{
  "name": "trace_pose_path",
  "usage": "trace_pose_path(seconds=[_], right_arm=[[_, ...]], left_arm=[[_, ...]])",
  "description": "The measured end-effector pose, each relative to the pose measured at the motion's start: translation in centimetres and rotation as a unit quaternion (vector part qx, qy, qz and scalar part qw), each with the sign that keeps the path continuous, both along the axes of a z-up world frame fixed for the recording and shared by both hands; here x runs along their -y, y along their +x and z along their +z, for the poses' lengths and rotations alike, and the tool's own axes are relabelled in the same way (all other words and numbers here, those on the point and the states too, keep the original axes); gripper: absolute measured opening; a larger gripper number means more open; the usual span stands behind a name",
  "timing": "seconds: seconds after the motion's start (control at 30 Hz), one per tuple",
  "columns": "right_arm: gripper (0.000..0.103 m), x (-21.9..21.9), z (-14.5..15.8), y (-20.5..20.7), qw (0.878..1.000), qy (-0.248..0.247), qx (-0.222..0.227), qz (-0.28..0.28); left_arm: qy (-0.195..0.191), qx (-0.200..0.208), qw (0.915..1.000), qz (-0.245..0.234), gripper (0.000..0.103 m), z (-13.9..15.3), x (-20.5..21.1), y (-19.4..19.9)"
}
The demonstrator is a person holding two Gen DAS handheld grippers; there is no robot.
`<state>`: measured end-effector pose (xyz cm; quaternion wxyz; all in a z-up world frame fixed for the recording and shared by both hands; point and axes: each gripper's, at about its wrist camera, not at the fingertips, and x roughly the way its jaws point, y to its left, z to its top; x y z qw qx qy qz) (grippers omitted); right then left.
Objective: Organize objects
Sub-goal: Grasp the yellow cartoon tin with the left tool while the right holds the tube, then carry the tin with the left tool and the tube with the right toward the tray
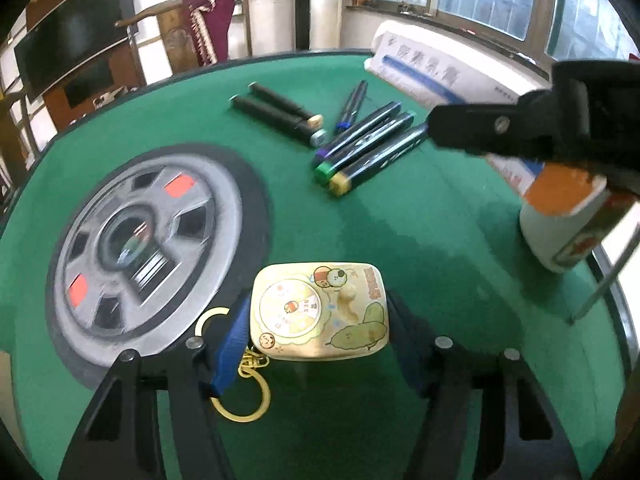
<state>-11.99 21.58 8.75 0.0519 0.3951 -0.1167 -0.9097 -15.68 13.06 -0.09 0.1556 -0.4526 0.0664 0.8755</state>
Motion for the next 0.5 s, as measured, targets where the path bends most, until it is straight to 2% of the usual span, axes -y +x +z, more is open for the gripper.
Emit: trace_pose_path(seconds=[0.1, 0.2, 0.33, 0.5], right_arm=[[0.019, 0.8, 0.2, 0.4, 1.000, 0.003, -0.005, 0.010], [0.019, 2.3, 0.1, 0.9, 1.000, 0.006, -0.006, 0.028], [0.019, 5.4, 0.1, 2.1, 0.998, 0.017, -0.012, 0.060], [0.019, 10.3, -0.6, 4.4, 0.993, 0.027, -0.012, 0.113]], left_arm=[[-0.010, 0.013, 0.9998, 0.010, 0.063, 0.1, 2.7, 1.5], [0.001, 0.029, 0.9992, 0.026, 0.063, 0.3, 6.4, 3.3], [0.013, 0.033, 0.9975, 0.060, 0.063, 0.3, 11.8, 6.1], [0.027, 0.033, 0.9946, 0.094, 0.063, 0.3, 16.5, 8.8]])
